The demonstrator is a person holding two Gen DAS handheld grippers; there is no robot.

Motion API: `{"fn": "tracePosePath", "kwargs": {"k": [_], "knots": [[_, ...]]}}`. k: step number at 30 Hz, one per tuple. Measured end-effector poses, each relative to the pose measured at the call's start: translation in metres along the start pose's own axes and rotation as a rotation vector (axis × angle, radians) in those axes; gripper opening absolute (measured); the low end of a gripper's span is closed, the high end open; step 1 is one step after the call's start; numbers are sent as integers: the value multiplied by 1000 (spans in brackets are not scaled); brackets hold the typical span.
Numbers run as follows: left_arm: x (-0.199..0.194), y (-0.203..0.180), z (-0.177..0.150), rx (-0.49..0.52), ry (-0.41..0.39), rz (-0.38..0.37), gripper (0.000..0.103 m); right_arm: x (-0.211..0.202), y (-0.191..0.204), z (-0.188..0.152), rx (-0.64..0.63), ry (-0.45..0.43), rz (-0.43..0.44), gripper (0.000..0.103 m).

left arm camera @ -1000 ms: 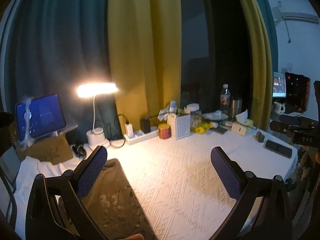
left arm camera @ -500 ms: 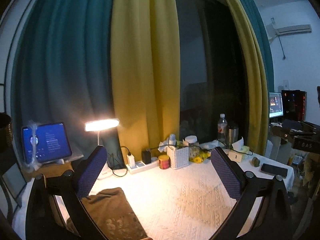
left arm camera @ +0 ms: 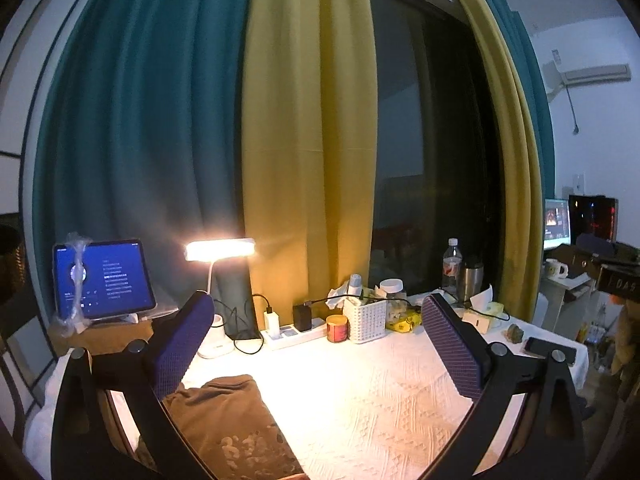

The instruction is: Fold small clothes

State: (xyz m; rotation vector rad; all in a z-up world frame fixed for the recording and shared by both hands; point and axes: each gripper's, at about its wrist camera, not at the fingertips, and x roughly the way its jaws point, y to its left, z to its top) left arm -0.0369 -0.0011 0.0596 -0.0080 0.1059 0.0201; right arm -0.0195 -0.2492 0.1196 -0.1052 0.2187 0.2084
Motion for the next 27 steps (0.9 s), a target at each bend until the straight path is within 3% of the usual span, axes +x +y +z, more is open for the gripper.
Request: {"fn": "tracePosePath", "kwargs": {"k": [27], "knots": [[0,-1,-8,-13,35,13,102,10,8,-3,-12,29,3,81]]}}
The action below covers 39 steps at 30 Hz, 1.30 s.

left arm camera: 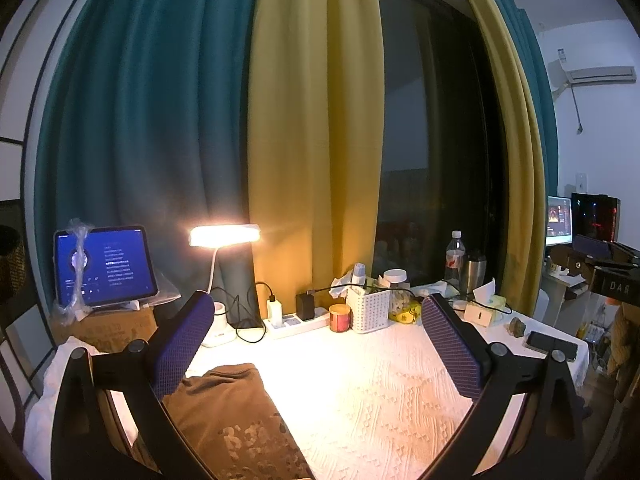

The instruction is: Fold small clothes

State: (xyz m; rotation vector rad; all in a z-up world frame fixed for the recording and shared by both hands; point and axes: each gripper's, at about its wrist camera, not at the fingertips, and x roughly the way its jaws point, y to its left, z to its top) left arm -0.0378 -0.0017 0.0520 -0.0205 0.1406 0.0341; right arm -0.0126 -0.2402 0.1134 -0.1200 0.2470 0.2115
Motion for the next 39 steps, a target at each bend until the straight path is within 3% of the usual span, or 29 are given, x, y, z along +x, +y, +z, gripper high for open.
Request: {"fn": "tracePosePath", "kwargs": {"k": [39], "knots": [[0,0,2,9,1,-10,102,2,-3,-4,4,5,-3,81]]}}
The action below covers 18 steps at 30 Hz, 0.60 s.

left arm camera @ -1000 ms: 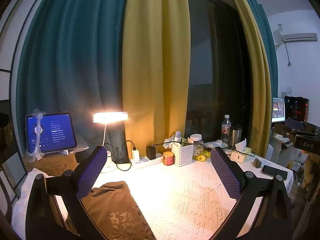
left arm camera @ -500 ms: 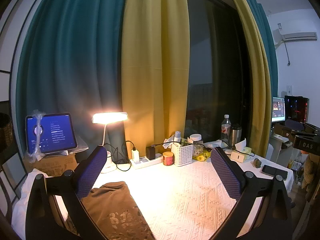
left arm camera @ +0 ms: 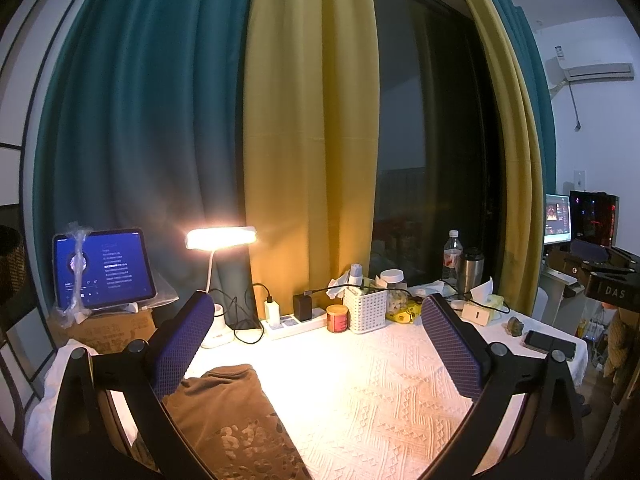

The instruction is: Fold small clothes

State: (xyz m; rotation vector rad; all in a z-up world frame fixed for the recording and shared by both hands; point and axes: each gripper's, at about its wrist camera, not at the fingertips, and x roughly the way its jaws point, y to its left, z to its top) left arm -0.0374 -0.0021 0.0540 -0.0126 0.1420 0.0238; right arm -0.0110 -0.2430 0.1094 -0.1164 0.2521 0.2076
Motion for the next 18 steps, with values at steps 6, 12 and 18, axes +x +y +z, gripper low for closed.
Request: {"fn": "tracePosePath", "kwargs": {"k": [6,12,18], "knots": [[0,0,1,4,1,-3,102,0,0,0,2,0,-2,81],[0,-2,2,13,6,-6,102,0,-1,-2,1,3,-1,81],[-1,-3,2,13,7,-8,102,-1,-1,-2,1,3,-2,81]]}}
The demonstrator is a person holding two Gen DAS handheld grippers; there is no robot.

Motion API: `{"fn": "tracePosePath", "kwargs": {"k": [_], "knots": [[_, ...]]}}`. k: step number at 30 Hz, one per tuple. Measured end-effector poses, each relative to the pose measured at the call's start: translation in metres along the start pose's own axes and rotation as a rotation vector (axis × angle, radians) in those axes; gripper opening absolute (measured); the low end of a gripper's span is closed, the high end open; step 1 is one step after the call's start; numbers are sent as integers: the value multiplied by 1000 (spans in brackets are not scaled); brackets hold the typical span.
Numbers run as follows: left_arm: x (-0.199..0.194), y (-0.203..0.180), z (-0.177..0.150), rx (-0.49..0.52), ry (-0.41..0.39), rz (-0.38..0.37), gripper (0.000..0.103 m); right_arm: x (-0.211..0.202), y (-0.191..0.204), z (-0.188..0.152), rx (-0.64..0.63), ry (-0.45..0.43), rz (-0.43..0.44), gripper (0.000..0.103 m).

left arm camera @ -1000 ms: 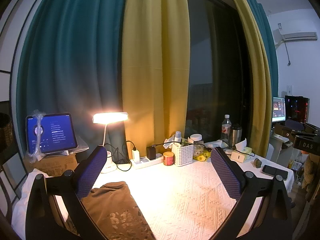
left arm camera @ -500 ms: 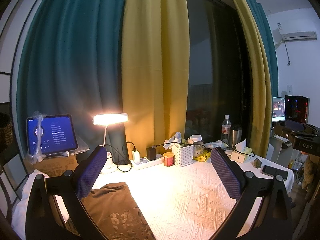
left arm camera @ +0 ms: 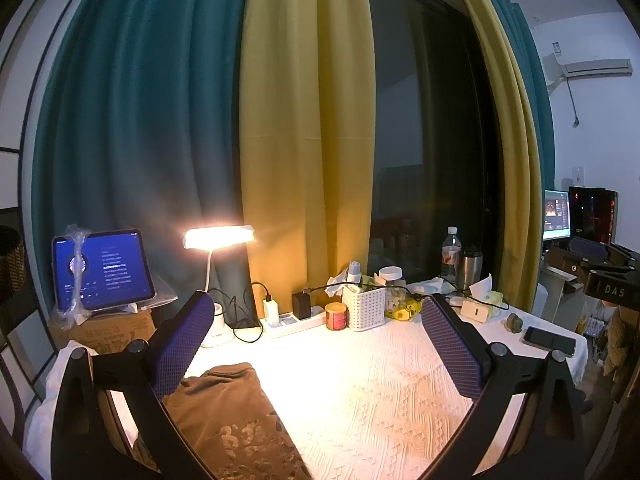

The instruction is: Fold small clothes

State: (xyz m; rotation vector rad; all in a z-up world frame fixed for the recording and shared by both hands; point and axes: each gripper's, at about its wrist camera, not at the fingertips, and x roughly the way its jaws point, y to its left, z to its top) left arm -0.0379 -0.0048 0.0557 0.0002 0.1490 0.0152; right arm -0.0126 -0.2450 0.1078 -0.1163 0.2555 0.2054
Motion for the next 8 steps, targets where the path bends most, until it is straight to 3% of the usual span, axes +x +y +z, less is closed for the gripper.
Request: {"fn": "tracePosePath", "kwargs": {"k": [8], "knots": [[-1,-1,0,3,8,3,102,0,0,0,0,0,0,81]]}}
